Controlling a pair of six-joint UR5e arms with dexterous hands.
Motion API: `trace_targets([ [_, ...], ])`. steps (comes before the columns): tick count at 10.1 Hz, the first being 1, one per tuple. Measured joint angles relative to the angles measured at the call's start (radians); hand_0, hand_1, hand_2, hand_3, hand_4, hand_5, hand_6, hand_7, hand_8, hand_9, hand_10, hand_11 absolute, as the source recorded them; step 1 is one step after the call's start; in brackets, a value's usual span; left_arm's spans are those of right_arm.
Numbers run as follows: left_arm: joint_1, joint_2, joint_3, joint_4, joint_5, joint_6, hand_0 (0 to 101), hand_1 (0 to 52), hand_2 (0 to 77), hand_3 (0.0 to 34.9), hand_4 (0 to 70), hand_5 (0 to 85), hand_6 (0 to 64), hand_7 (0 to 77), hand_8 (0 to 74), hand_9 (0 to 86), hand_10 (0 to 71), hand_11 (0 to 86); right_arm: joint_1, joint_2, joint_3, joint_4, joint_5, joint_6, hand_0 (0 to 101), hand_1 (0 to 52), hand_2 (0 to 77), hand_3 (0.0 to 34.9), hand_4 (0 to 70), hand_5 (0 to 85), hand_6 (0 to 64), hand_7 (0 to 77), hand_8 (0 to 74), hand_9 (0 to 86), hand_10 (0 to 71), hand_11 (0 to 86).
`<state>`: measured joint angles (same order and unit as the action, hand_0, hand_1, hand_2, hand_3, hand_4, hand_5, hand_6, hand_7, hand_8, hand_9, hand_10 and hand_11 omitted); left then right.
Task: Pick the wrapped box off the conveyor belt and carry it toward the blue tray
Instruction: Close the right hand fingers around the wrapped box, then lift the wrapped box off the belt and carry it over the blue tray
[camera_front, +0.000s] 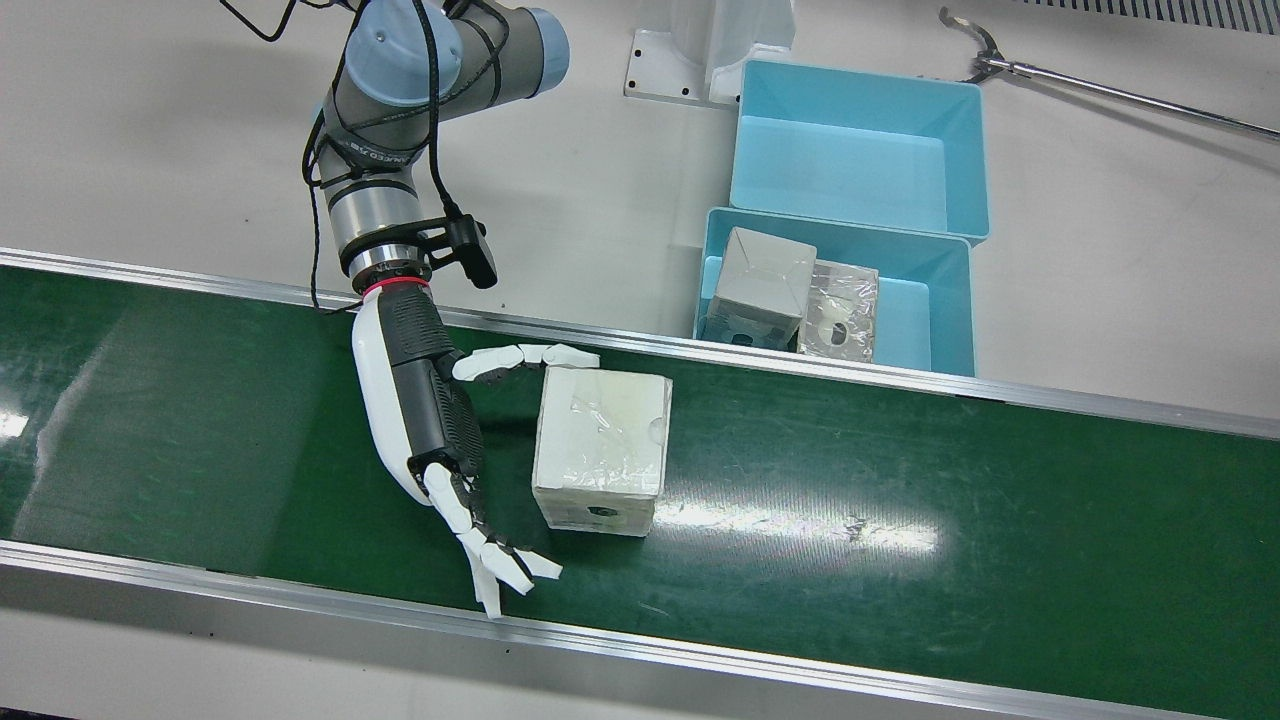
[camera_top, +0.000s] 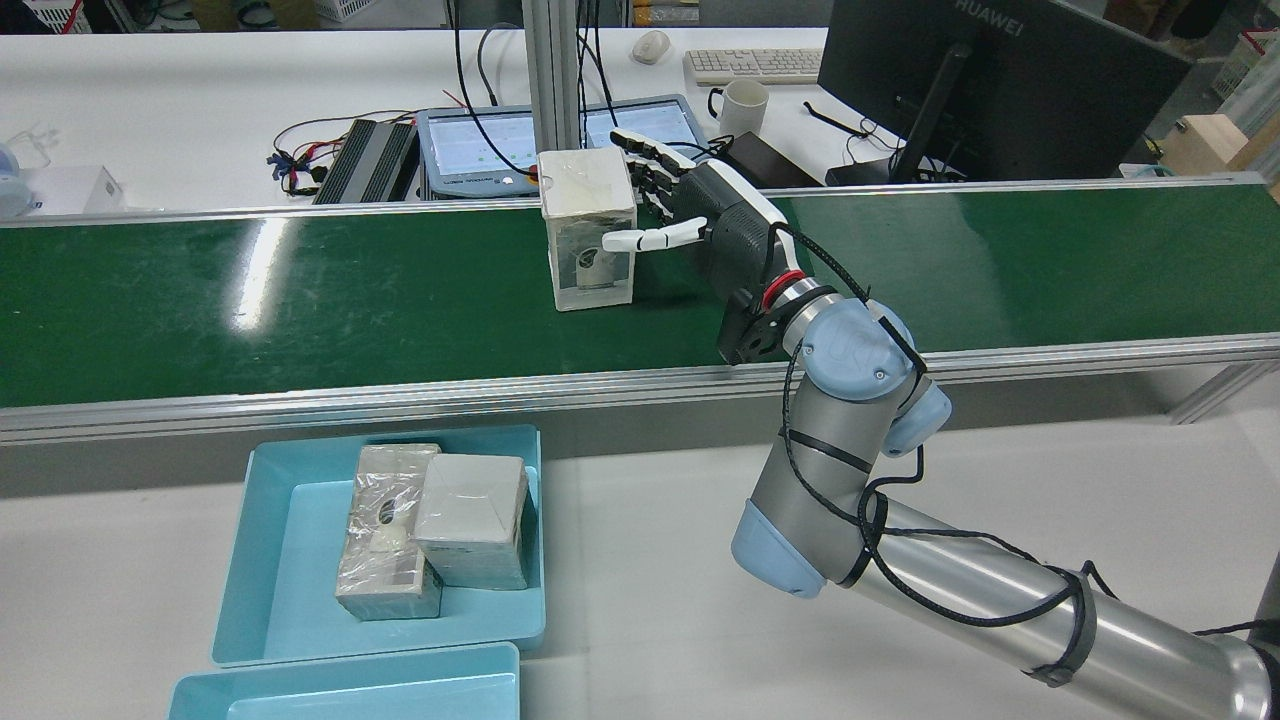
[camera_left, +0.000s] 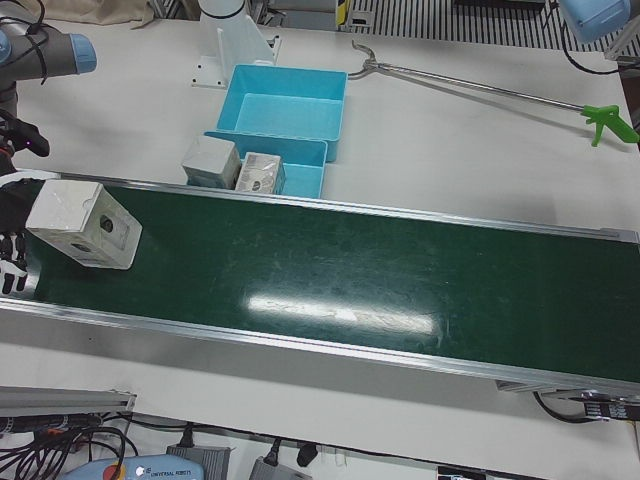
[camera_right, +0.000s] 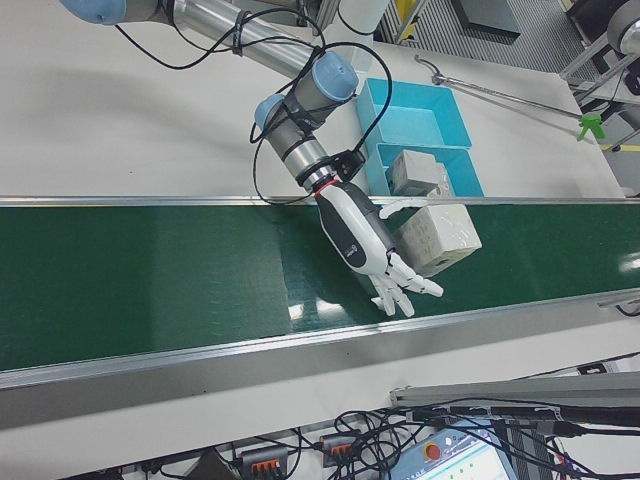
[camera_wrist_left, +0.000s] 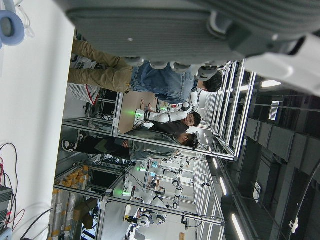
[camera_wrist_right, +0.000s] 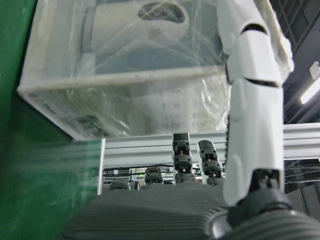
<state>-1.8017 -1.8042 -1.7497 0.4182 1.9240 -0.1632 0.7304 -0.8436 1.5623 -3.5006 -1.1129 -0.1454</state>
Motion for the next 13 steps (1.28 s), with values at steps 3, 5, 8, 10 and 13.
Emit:
trace_targets([
  [3, 0.0, 0.0, 0.0, 0.0, 0.0, 0.0, 0, 0.0, 0.5, 0.0, 0.0, 1.1, 0.5, 0.5, 0.5, 0.5, 0.5, 0.5, -0.003, 0.06, -0.045, -0.003, 0.0, -0.003, 53, 21.8, 19.6, 6.6, 13.6, 19.6, 12.5, 30.5, 5.5, 12.5, 0.0, 1.1],
  [5, 0.0, 0.0, 0.0, 0.0, 0.0, 0.0, 0, 0.0, 0.5, 0.0, 0.5, 1.1, 0.5, 0.5, 0.5, 0.0, 0.0, 0.0, -0.004, 0.084, -0.06, -0.03, 0.004, -0.005, 56, 20.7, 24.0, 0.0, 28.9, 33.3, 21.3, 40.4, 18.0, 27.8, 5.4, 1.1],
  [8, 0.0, 0.0, 0.0, 0.0, 0.0, 0.0, 0, 0.0, 0.5, 0.0, 0.5, 1.1, 0.5, 0.5, 0.5, 0.5, 0.5, 0.0, -0.005, 0.089, -0.039, -0.065, 0.025, -0.006, 54, 13.1, 27.8, 0.0, 30.0, 46.9, 28.9, 45.3, 34.9, 44.7, 21.8, 14.7],
  [10, 0.0, 0.0, 0.0, 0.0, 0.0, 0.0, 0, 0.0, 0.5, 0.0, 0.5, 1.1, 0.5, 0.5, 0.5, 0.0, 0.0, 0.5, -0.005, 0.092, 0.068, -0.129, 0.055, -0.034, 50, 13.1, 27.8, 0.0, 30.0, 52.9, 32.2, 49.1, 39.8, 49.1, 38.2, 32.2],
  [13, 0.0, 0.0, 0.0, 0.0, 0.0, 0.0, 0, 0.0, 1.1, 0.0, 0.0, 1.1, 0.0, 0.5, 0.5, 0.0, 0.5, 0.5, -0.081, 0.113, 0.204, -0.201, 0.113, -0.104, 48, 1.6, 37.1, 0.0, 31.6, 60.0, 37.6, 59.5, 46.9, 60.0, 50.7, 44.2],
])
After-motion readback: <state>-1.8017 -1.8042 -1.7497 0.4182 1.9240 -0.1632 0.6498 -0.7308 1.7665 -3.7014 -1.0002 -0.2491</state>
